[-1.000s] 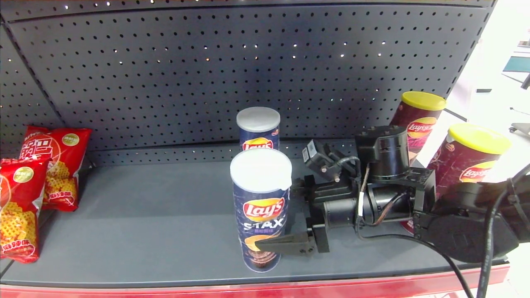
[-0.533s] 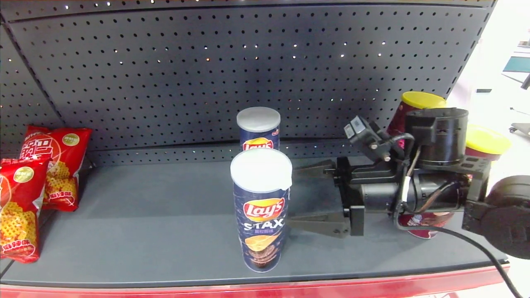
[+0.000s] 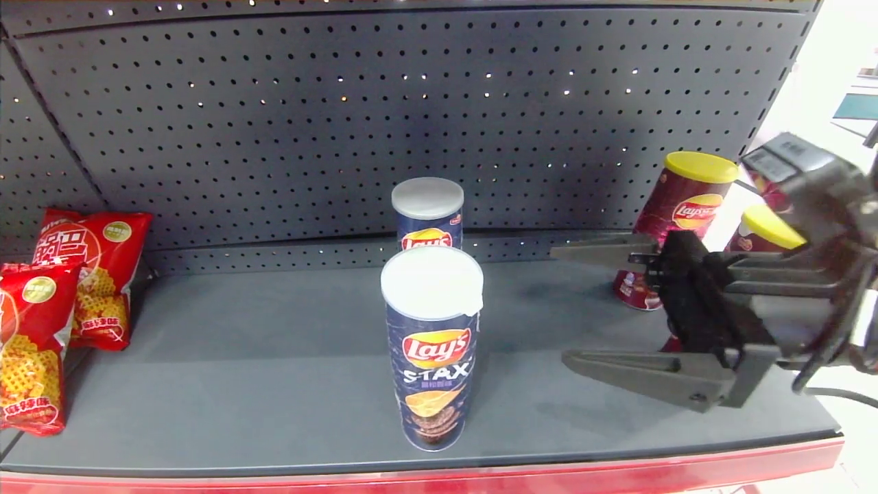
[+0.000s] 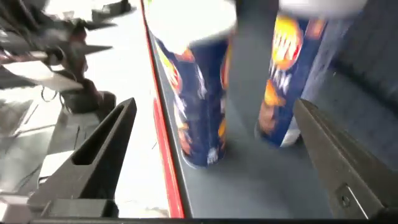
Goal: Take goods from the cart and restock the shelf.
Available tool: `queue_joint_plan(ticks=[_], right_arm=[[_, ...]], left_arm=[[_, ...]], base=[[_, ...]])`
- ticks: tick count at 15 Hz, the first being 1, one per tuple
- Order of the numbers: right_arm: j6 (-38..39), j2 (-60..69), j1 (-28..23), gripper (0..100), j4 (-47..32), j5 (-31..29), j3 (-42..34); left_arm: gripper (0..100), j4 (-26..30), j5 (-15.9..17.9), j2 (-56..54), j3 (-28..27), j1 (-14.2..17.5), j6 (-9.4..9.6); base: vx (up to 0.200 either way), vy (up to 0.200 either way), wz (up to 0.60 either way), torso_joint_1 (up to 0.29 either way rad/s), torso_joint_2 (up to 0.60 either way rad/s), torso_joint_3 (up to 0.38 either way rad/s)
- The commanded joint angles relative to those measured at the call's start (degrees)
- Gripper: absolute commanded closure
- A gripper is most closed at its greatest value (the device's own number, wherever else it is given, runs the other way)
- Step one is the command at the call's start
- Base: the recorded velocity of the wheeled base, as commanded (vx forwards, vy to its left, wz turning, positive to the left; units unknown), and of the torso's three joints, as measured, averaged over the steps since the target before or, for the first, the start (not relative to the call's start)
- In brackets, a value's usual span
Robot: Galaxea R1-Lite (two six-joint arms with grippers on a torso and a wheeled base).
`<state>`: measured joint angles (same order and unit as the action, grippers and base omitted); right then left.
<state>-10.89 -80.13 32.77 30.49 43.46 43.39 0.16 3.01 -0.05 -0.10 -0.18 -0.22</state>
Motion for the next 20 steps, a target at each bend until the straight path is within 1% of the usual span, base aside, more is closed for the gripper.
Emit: queue_joint_plan(ticks=[1, 2, 4, 5, 6, 7, 8, 9, 10, 11, 12, 13, 14, 15, 16, 17, 19, 20], right_arm=[[0.2, 7.0, 1.8, 0, 0.0, 0.0, 0.1], [0.5, 10.6, 3.0, 0, 0.0, 0.0, -0.2], [1.0, 15.1, 3.2, 0, -0.2, -0.3, -1.8], [2.7, 23.3, 1.3, 0, -6.9, -3.6, -3.0], [3.1, 28.9, -0.7, 0, -13.7, -6.3, -4.0], [3.2, 34.1, -3.8, 0, -19.2, -7.8, -5.7], [5.1, 39.8, -9.2, 0, -24.2, -8.3, -7.4], [8.7, 43.9, -13.3, 0, -26.0, -9.1, -8.9], [10.7, 45.7, -13.2, 0, -25.8, -11.0, -9.9], [13.9, 49.0, -16.2, 0, -25.4, -19.3, -12.4], [14.1, 49.3, -16.4, 0, -25.4, -19.8, -12.6], [15.0, 53.9, -21.7, 0, -22.3, -30.9, -19.3], [15.5, 56.0, -24.5, 0, -17.7, -33.4, -25.2], [15.5, 57.0, -25.8, 0, -14.1, -33.4, -29.2], [14.9, 58.9, -26.7, 0, -5.2, -33.6, -39.4], [14.7, 60.5, -27.1, 0, -2.2, -34.1, -43.4], [13.1, 66.5, -29.6, 0, -13.0, -35.3, -43.4], [13.5, 70.5, -31.0, 0, -18.3, -35.3, -43.4]], left_arm=[[0, 0.0, 0.1, 0.0, 0.0, 0.0, -0.04], [0, 0.0, 0.1, 0.0, 0.0, 0.0, -0.04], [0, 0.0, 0.1, 0.0, -0.1, 0.0, -0.04], [0, 0.0, 0.0, 0.0, 0.0, 0.0, -0.04], [0, 0.0, 0.1, 0.0, 0.0, 0.0, -0.04], [0, 0.0, 0.1, 0.0, 0.0, 0.0, -0.04], [0, 0.0, 0.0, 0.0, 0.0, 0.0, -0.04], [0, 0.0, 0.0, 0.0, 0.0, 0.0, -0.04], [0, 0.0, 0.0, 0.0, 0.0, 0.0, -0.04], [0, 0.0, 0.0, 0.0, 0.0, 0.0, -0.04], [0, 0.0, 0.0, 0.0, 0.0, 0.0, -0.04], [0, 0.0, 0.0, 0.0, 0.0, 0.0, -0.04], [0, 0.0, 0.0, 0.0, 0.0, 0.0, -0.04], [0, 0.0, 0.0, 0.0, 0.0, 0.0, -0.04], [0, 0.0, 0.0, 0.0, 0.0, 0.0, -0.04], [0, 0.0, 0.0, 0.0, 0.0, 0.0, -0.04], [0, 0.0, 0.0, 0.0, 0.0, 0.0, -0.13], [0, 0.0, 0.1, 0.0, 0.0, 0.0, -0.04]], base=[[0.000, 0.000, 0.00, 0.000, 0.00, 0.000], [0.000, 0.000, 0.00, 0.000, 0.00, 0.000], [0.000, 0.000, 0.00, 0.000, 0.00, 0.000], [0.000, 0.000, 0.00, 0.000, 0.00, 0.000], [0.000, 0.000, 0.00, 0.000, 0.00, 0.000], [0.000, 0.000, 0.00, 0.000, 0.00, 0.000], [0.000, 0.000, 0.00, 0.000, 0.00, 0.000], [0.000, 0.000, 0.00, 0.000, 0.00, 0.000], [0.000, 0.000, 0.00, 0.000, 0.00, 0.000], [0.000, 0.000, 0.00, 0.000, 0.00, 0.000], [0.000, 0.000, 0.00, 0.000, 0.00, 0.000], [0.000, 0.000, 0.00, 0.000, 0.00, 0.000], [0.000, 0.000, 0.00, 0.000, 0.00, 0.000], [0.000, 0.000, 0.00, 0.000, 0.00, 0.000], [0.000, 0.000, 0.00, 0.000, 0.00, 0.000], [0.000, 0.000, 0.00, 0.000, 0.00, 0.000], [0.000, 0.000, 0.00, 0.000, 0.00, 0.000], [0.000, 0.000, 0.00, 0.000, 0.00, 0.000]])
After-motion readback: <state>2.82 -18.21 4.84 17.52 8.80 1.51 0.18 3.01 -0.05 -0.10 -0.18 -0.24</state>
